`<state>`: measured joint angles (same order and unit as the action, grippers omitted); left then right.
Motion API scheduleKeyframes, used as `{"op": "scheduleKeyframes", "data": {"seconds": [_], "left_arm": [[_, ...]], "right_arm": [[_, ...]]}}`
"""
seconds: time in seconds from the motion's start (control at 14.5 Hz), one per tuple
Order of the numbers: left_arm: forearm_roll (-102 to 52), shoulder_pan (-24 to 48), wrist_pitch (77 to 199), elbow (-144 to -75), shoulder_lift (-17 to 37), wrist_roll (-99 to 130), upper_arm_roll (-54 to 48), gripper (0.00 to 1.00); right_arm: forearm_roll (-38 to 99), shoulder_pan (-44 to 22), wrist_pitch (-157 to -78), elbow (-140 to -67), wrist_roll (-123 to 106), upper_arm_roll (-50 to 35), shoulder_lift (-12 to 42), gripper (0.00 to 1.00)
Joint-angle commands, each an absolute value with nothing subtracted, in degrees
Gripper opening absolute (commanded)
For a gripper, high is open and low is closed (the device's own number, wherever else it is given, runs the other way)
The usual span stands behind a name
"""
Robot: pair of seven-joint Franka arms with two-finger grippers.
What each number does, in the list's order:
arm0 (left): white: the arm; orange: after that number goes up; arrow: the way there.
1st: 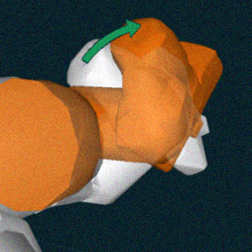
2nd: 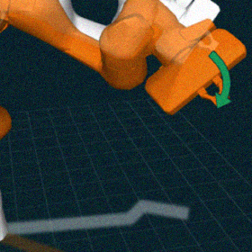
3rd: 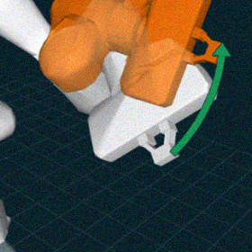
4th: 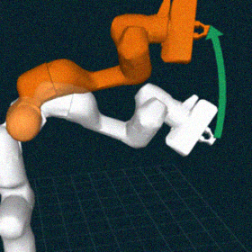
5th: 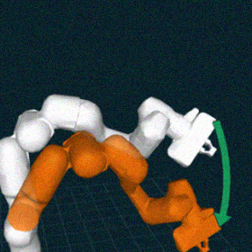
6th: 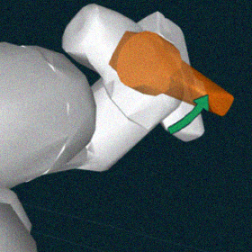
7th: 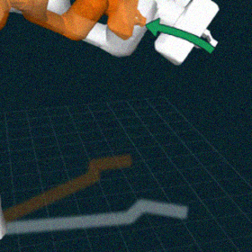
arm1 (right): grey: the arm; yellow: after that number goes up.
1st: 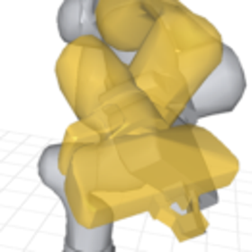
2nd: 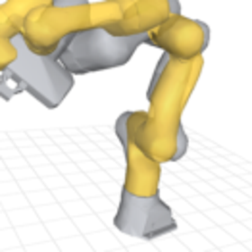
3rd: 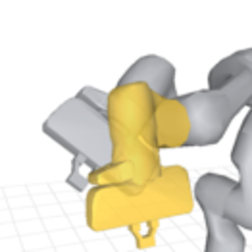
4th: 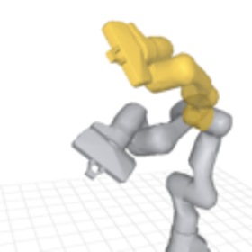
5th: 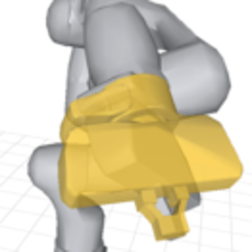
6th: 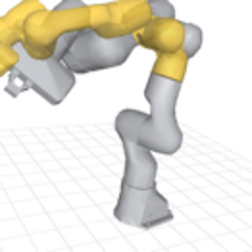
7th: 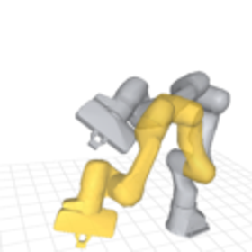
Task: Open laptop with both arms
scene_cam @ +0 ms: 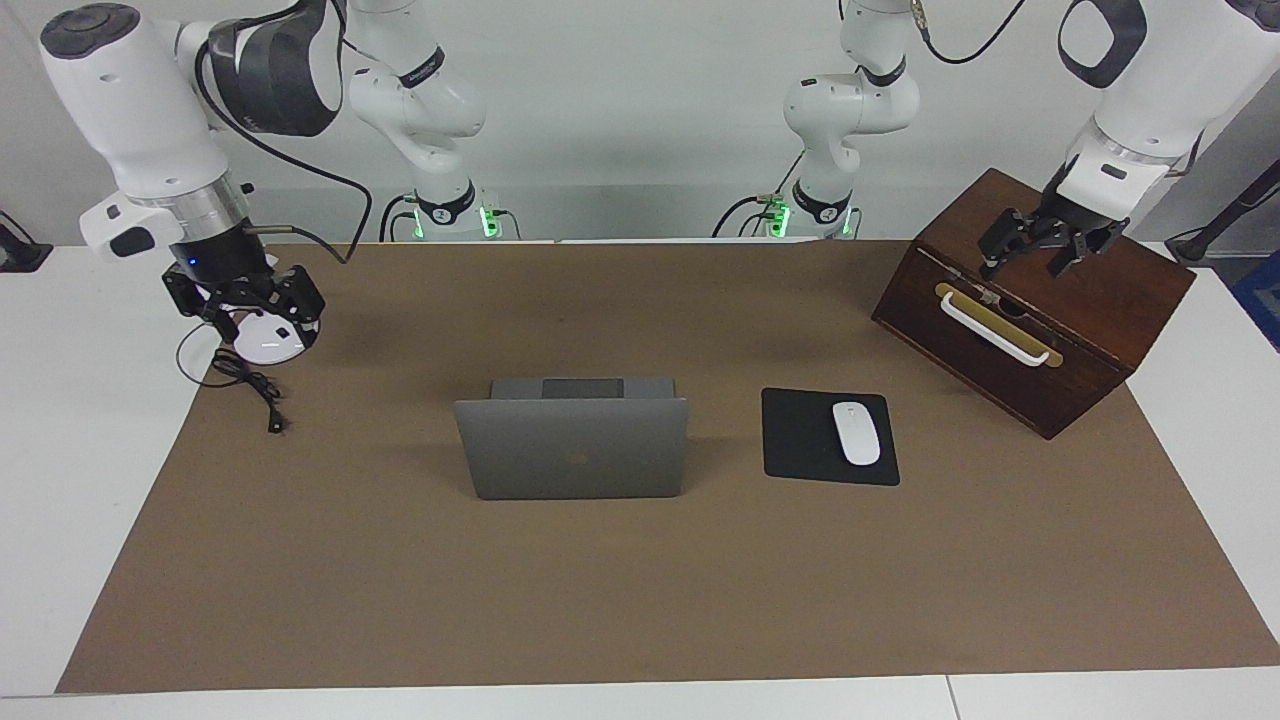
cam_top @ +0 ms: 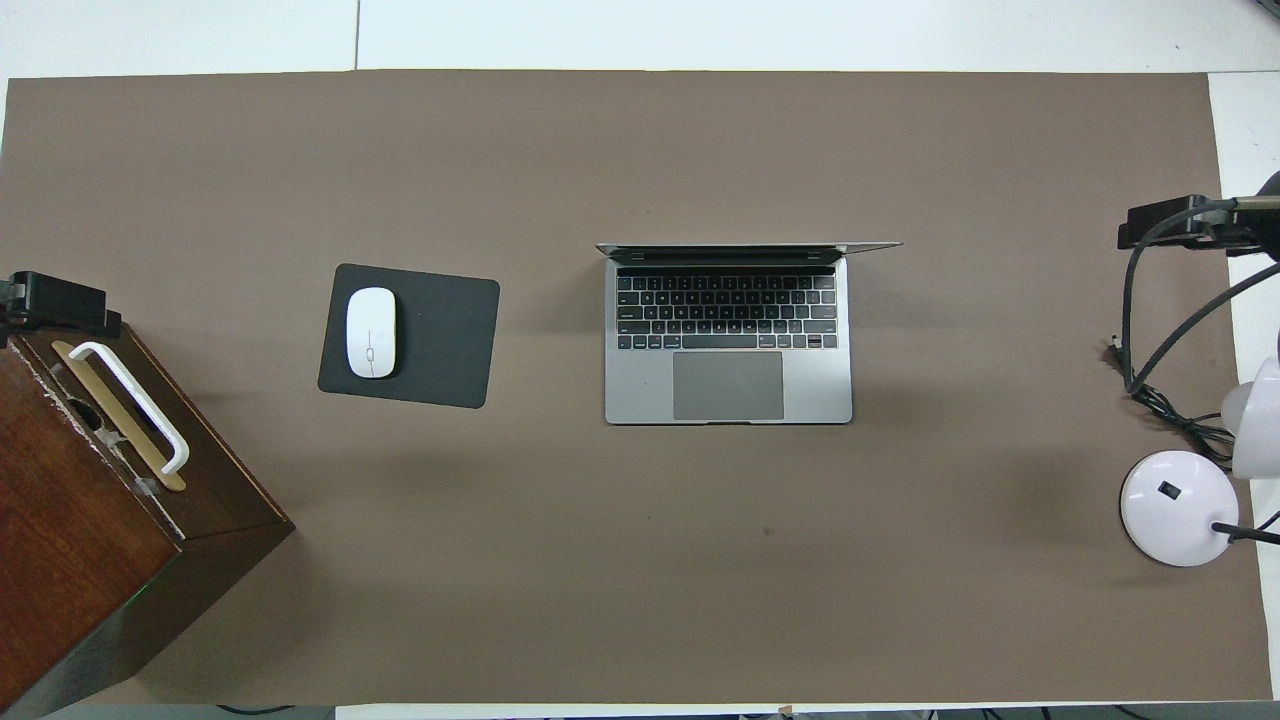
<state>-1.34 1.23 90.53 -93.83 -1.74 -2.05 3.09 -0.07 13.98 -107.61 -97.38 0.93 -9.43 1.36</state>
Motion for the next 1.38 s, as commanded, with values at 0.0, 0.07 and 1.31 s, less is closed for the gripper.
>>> {"op": "scheduleKeyframes", "data": {"seconds": [0.0,0.07,1.31], "left_arm": [[-0.44,1.41,90.53,-94.75,-2.9,-2.11,3.25,1.0],[-0.44,1.41,90.53,-94.75,-2.9,-2.11,3.25,1.0],[-0.44,1.41,90.88,-94.75,-2.9,-2.11,3.43,1.0]], "right_arm": [[-0.09,14.94,-109.16,-98.7,0.79,-9.93,0.53,1.0],[-0.09,14.94,-109.16,-98.7,0.88,-9.93,0.61,1.0],[-0.09,14.15,-109.16,-98.61,1.23,-9.93,0.61,1.0]]}}
